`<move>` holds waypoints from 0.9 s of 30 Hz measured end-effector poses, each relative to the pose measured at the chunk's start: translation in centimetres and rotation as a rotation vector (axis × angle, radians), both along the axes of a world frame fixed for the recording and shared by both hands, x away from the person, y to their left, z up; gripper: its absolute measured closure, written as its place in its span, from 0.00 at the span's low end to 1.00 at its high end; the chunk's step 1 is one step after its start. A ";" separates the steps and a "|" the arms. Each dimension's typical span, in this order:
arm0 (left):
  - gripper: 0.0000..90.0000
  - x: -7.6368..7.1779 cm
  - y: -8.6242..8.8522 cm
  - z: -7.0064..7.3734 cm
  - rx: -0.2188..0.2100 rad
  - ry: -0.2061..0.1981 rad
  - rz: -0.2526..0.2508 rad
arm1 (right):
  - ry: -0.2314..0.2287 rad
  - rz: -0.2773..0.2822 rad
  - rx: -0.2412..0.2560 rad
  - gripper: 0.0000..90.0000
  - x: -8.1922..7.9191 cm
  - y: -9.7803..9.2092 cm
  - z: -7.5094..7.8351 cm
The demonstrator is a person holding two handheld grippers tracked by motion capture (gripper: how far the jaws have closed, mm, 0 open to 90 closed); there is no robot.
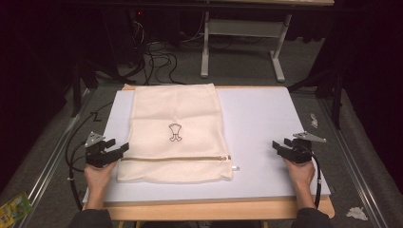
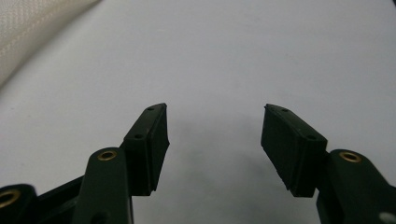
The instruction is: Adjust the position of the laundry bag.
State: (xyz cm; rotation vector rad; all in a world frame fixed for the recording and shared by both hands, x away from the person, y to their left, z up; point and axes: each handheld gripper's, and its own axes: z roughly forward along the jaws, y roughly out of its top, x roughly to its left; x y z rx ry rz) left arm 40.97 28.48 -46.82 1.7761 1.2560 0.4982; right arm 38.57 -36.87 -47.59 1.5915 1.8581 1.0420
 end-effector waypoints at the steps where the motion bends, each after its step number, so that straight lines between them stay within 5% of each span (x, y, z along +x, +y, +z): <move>1: 0.38 0.2 -0.4 0.2 0.008 0.009 -0.011 | 0.005 0.003 0.006 0.47 0.0 0.1 0.0; 12: 0.39 0.7 -1.3 0.4 0.037 0.068 -0.022 | -0.004 0.070 0.018 0.46 0.6 2.3 0.9; 27: 0.39 1.3 -2.5 0.4 0.063 0.103 -0.007 | 0.052 0.189 0.021 0.48 2.2 7.1 2.2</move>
